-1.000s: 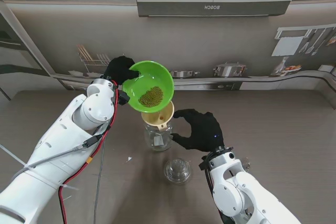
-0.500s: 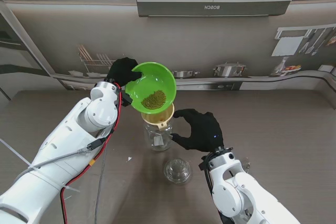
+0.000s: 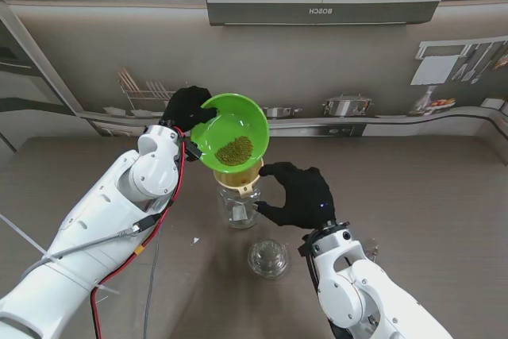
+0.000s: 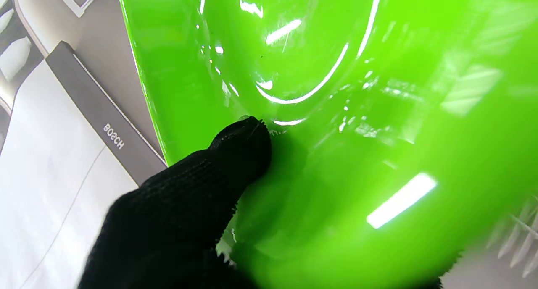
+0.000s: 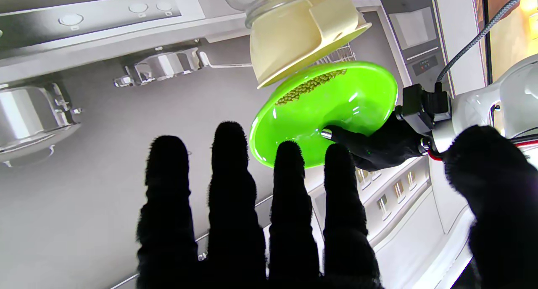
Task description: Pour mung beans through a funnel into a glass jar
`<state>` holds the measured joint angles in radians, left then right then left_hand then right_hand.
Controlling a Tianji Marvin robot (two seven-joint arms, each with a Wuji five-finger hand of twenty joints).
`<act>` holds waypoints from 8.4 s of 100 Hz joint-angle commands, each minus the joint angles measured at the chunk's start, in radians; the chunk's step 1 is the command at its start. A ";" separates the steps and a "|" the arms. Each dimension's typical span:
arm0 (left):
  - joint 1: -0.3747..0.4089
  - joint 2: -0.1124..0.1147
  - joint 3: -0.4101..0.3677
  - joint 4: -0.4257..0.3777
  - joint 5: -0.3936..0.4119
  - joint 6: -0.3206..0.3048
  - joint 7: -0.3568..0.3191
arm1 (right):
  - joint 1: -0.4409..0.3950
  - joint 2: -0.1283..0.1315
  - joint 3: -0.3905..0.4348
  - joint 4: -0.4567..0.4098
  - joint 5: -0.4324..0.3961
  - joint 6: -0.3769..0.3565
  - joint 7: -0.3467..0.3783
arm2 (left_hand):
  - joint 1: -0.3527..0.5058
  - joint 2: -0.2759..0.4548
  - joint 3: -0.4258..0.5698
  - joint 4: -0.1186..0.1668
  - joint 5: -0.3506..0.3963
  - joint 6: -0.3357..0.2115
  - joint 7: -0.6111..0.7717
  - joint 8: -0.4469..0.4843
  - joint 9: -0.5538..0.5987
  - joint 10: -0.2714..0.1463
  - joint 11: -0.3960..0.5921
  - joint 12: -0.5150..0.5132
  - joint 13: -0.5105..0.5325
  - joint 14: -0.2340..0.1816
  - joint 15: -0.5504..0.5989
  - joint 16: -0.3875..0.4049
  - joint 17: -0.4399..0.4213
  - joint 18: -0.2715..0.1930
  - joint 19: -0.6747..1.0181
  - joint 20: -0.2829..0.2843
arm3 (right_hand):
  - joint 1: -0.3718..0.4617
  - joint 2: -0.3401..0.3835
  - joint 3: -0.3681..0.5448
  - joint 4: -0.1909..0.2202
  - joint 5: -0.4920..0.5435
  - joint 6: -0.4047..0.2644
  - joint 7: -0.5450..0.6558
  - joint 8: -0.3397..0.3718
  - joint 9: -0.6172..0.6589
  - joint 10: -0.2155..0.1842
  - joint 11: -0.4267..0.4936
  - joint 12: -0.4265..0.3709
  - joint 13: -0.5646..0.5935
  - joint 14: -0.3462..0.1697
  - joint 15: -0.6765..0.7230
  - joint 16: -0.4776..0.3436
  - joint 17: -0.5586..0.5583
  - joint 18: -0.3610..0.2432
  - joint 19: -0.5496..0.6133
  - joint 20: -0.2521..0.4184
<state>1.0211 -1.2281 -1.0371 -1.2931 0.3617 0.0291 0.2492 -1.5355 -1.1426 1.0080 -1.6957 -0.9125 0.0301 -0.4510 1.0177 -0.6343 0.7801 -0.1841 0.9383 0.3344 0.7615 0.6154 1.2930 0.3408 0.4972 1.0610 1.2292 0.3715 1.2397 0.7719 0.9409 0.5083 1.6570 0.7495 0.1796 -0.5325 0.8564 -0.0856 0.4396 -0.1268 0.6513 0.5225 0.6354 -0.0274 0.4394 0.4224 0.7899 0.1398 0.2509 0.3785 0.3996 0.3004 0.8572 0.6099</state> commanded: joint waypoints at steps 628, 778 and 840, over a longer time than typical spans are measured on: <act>0.143 0.016 -0.182 -0.141 -0.010 0.077 -0.004 | 0.091 -0.003 -0.045 0.047 -0.014 0.059 0.059 | 0.074 0.048 0.111 0.027 0.030 -0.108 0.151 -0.011 0.034 0.004 0.029 0.013 0.032 0.011 0.002 -0.019 0.012 -0.040 -0.047 -0.026 | -0.088 0.099 -0.001 0.047 -0.062 0.027 -0.113 -0.089 -0.054 0.018 -0.076 -0.119 -0.080 -0.007 -0.075 -0.108 -0.078 -0.012 -0.102 -0.125; 0.322 0.015 -0.332 0.047 -0.066 0.211 -0.003 | 0.092 0.004 -0.039 0.047 -0.022 0.065 0.087 | 0.096 0.063 0.091 0.037 0.054 -0.084 0.095 0.024 0.030 0.036 0.011 0.018 0.029 0.067 -0.028 0.000 -0.028 0.003 -0.054 0.004 | -0.090 0.102 0.000 0.047 -0.063 0.027 -0.108 -0.095 -0.057 0.015 -0.075 -0.120 -0.085 -0.007 -0.077 -0.108 -0.081 -0.011 -0.105 -0.126; 0.296 0.010 -0.293 0.110 -0.083 0.263 -0.018 | 0.087 0.006 -0.033 0.043 -0.020 0.058 0.097 | 0.099 0.067 0.085 0.037 0.052 -0.083 0.087 0.028 0.026 0.039 0.006 0.020 0.028 0.075 -0.035 0.005 -0.041 0.004 -0.055 0.010 | -0.091 0.103 0.000 0.047 -0.061 0.027 -0.109 -0.095 -0.056 0.016 -0.076 -0.120 -0.080 -0.007 -0.075 -0.107 -0.081 -0.010 -0.105 -0.126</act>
<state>1.3238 -1.2089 -1.3339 -1.1877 0.2850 0.2821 0.2532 -1.4429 -1.1359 0.9758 -1.6451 -0.9322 0.0928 -0.3690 0.9926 -0.6348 0.8005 -0.1850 0.9237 0.3223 0.7986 0.6065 1.2941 0.3289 0.4929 1.0619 1.2257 0.3801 1.2008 0.7617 0.9131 0.5128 1.6199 0.7413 0.1300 -0.4580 0.8551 -0.0646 0.4023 -0.1056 0.5437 0.4483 0.5869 -0.0167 0.3636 0.3136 0.7084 0.1393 0.1740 0.2757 0.3367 0.2990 0.7660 0.4957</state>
